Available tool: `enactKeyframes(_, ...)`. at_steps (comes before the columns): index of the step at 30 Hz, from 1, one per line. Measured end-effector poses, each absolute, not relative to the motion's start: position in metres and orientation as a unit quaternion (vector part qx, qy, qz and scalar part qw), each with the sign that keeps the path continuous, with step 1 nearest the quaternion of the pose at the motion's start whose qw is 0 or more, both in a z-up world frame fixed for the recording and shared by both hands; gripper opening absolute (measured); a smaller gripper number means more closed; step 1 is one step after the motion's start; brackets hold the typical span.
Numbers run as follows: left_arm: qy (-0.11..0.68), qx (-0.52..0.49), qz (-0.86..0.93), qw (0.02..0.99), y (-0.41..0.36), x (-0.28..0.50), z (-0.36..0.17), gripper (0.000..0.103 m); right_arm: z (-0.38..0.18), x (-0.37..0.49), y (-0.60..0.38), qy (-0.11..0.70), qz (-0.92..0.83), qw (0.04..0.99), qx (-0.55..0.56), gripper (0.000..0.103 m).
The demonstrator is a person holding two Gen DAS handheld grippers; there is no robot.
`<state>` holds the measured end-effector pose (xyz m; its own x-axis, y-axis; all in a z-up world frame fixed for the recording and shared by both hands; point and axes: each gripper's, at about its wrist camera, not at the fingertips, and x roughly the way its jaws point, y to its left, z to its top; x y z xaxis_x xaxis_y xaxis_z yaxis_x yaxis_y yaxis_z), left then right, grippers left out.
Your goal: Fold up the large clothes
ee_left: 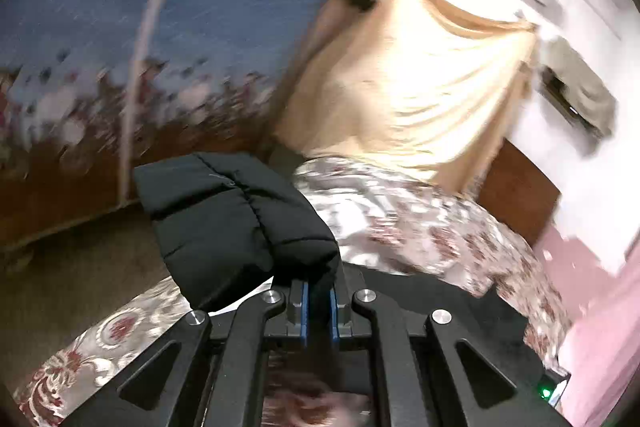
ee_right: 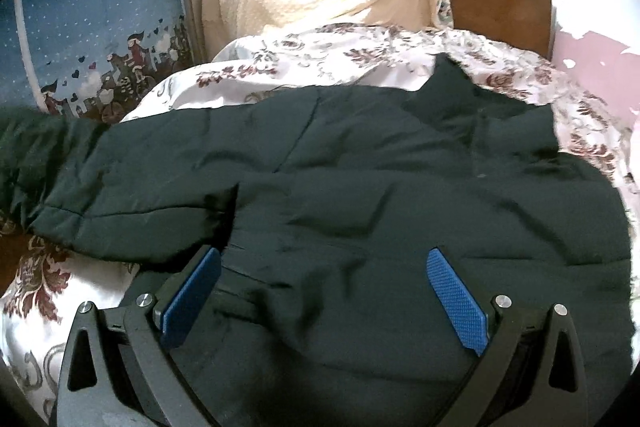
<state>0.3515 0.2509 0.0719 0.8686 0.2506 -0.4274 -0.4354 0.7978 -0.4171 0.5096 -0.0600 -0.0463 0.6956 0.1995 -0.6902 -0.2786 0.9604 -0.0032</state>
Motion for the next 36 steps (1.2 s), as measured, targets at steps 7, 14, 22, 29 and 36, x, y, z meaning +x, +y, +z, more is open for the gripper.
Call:
enactKeyframes(7,0.179,-0.179,0.109,0.961,0.152,0.386,0.101,0.007,-0.013,0.499,-0.116,0.352,0.113,0.928,-0.045,0.102)
enactKeyframes(14,0.210,-0.127,0.051,0.968,0.063,0.420,0.099,0.007,0.006,0.487,-0.183,0.332,0.087,0.938,-0.045,0.102)
enactKeyframes(22,0.247,-0.085,0.006,0.965,-0.021,0.443,0.071,0.006,0.000,0.473,-0.275,0.335,0.042,0.941,-0.026,0.102)
enactKeyframes(29,0.291,-0.061,-0.044,0.954,-0.081,0.458,0.032,0.007,-0.025,0.469,-0.330,0.355,0.016,0.935,-0.004,0.102)
enactKeyframes(36,0.340,-0.042,-0.081,0.936,-0.116,0.463,-0.013,0.007,-0.044,0.460,-0.353,0.368,0.010,0.929,0.028,0.102)
